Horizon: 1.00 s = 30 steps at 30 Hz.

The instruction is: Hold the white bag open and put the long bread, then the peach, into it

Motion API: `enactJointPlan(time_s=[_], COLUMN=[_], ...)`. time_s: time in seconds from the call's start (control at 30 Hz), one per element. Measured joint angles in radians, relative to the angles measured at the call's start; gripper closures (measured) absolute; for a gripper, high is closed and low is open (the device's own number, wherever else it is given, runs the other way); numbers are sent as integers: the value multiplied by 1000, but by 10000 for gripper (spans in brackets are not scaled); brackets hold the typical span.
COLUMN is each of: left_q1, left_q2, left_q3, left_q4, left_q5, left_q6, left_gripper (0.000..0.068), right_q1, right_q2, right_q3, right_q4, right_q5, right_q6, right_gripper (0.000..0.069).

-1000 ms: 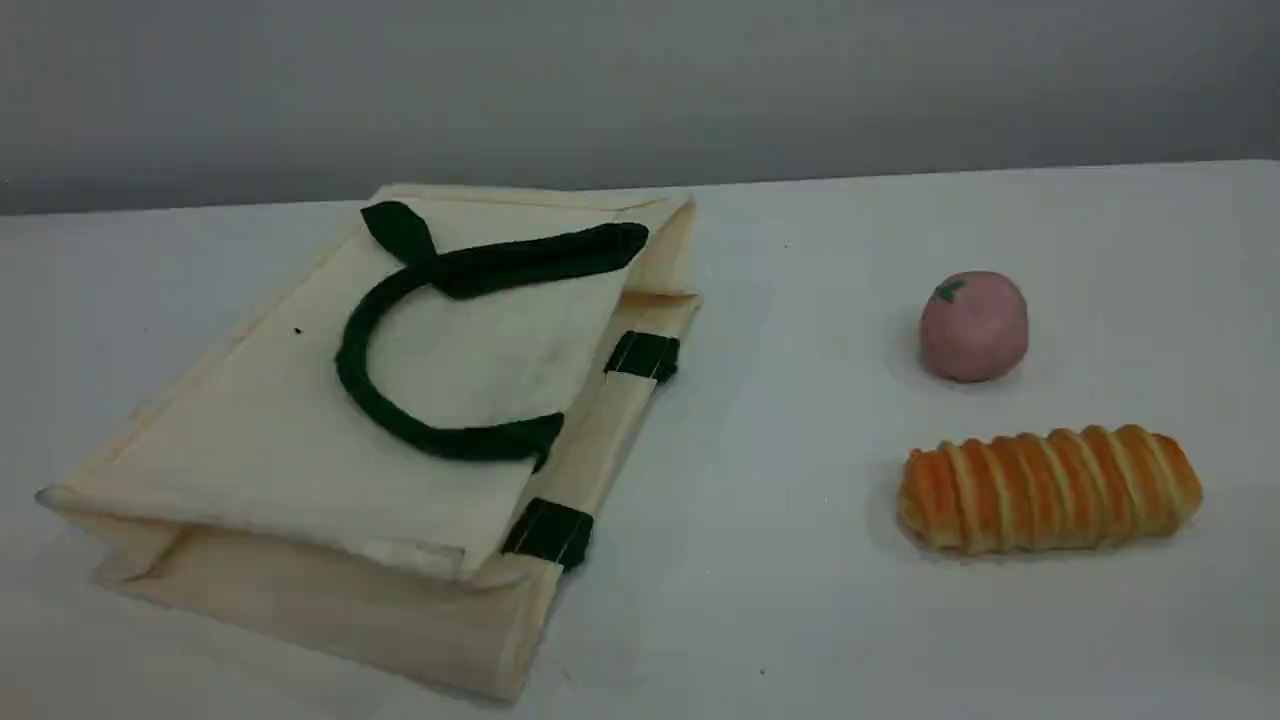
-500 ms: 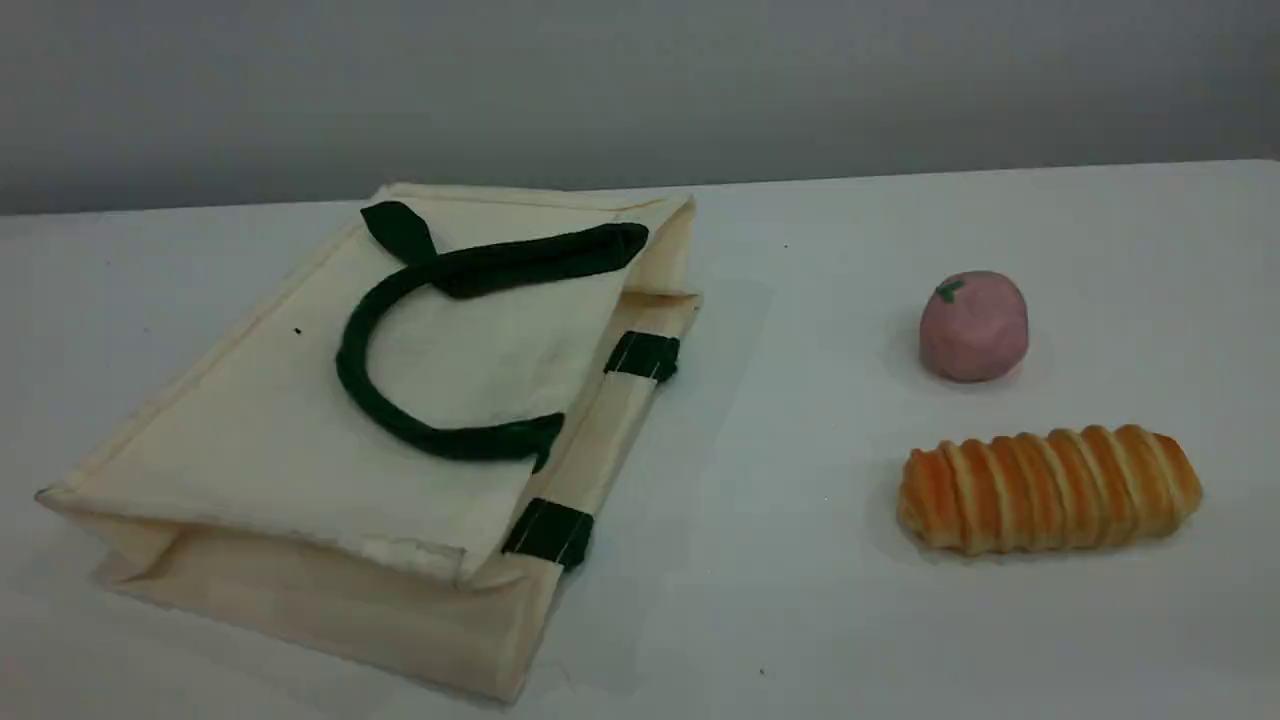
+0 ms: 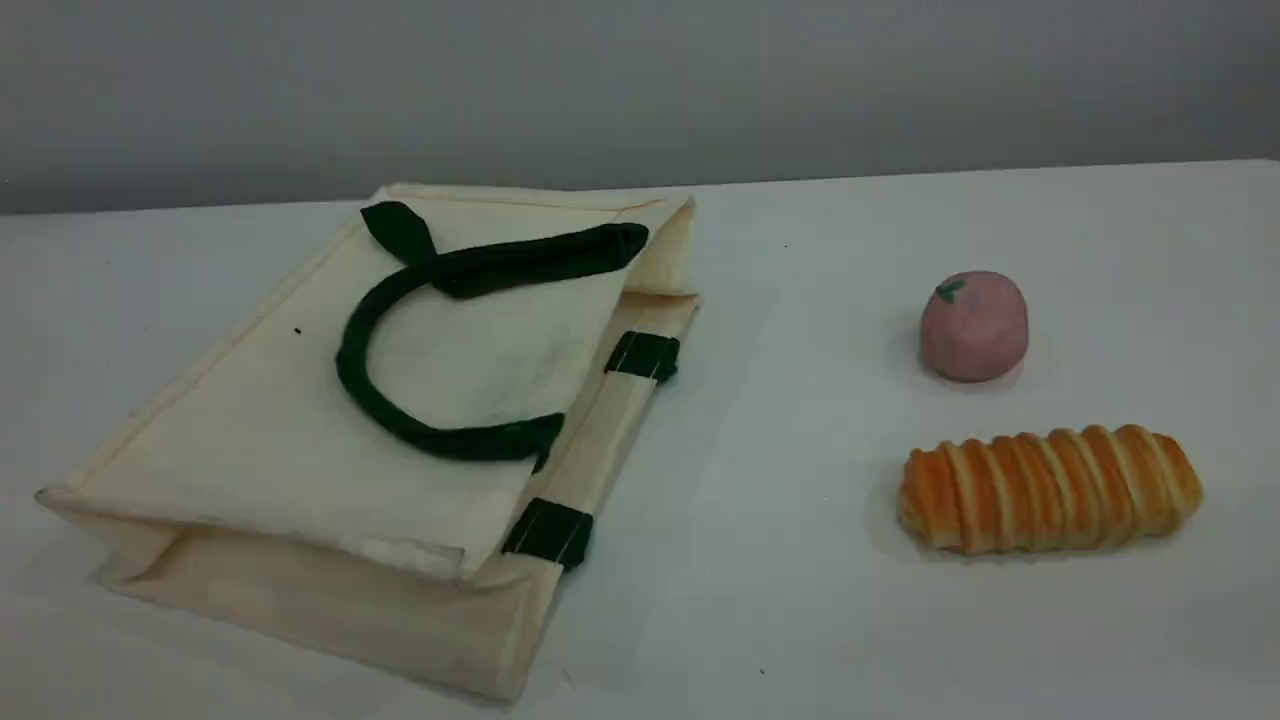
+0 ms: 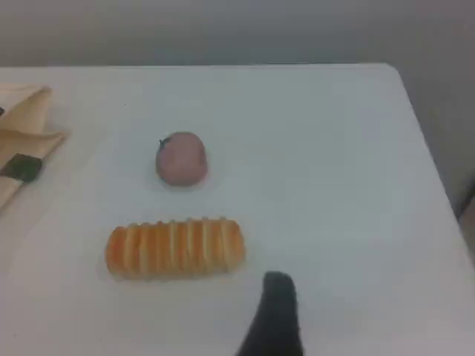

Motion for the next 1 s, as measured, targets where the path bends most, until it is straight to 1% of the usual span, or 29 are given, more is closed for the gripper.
enactJointPlan(time_s=[0.23,0.4,0.53,0.67,1.0], left_q1=[0,-13,-13,-13,-13], left_q2=[0,0,0,0,0], left_q3=[0,0,0,0,0], left_q4=[0,0,0,0,0], left_q5=[0,0,0,0,0], left_q6=[0,0,0,0,0], left_gripper=[267,267,267,267,267], right_q1=[0,5,7,7,7], right_q2=[0,0,0,0,0], right_q3=[0,0,0,0,0], right_q4=[0,0,4,43,38], right_q5=[0,0,-5,-9,-20], right_q6=[0,0,0,0,0], right_gripper=[113,113,113,113,113])
